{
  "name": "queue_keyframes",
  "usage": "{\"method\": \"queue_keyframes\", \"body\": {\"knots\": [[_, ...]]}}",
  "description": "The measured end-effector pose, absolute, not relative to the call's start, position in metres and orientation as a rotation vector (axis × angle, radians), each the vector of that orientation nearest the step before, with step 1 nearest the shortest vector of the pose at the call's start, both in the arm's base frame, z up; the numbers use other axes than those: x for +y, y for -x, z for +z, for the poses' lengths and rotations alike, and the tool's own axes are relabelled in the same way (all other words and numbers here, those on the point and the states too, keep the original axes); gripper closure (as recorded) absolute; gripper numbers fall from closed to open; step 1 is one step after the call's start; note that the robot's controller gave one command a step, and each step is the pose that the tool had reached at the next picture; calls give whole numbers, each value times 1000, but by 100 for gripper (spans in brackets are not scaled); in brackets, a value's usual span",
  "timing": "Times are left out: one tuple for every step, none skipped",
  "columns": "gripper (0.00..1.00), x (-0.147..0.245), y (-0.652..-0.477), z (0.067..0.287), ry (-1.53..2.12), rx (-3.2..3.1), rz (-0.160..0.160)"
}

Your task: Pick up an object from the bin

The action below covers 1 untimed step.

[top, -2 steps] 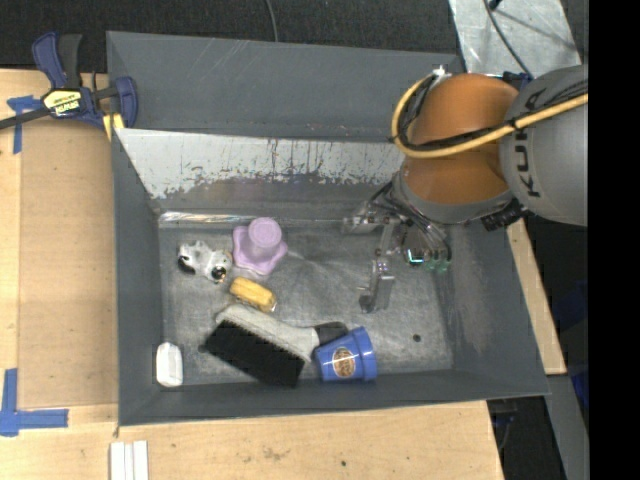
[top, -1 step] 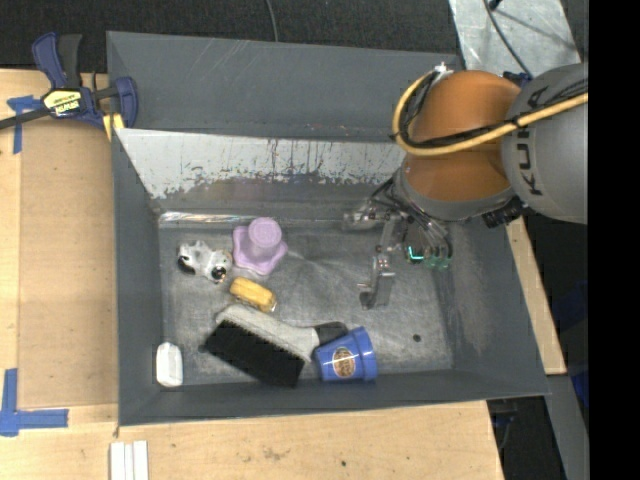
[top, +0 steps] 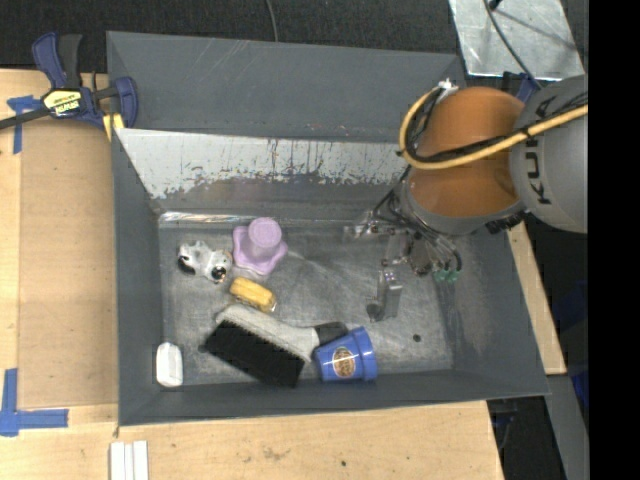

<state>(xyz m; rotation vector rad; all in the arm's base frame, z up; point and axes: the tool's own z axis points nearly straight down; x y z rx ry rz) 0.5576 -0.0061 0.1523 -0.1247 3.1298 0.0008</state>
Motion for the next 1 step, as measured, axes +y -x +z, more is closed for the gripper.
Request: {"method": "queue_keyframes", "body": {"knots": [[0,-13,-527,125,391,3116,-3]]}}
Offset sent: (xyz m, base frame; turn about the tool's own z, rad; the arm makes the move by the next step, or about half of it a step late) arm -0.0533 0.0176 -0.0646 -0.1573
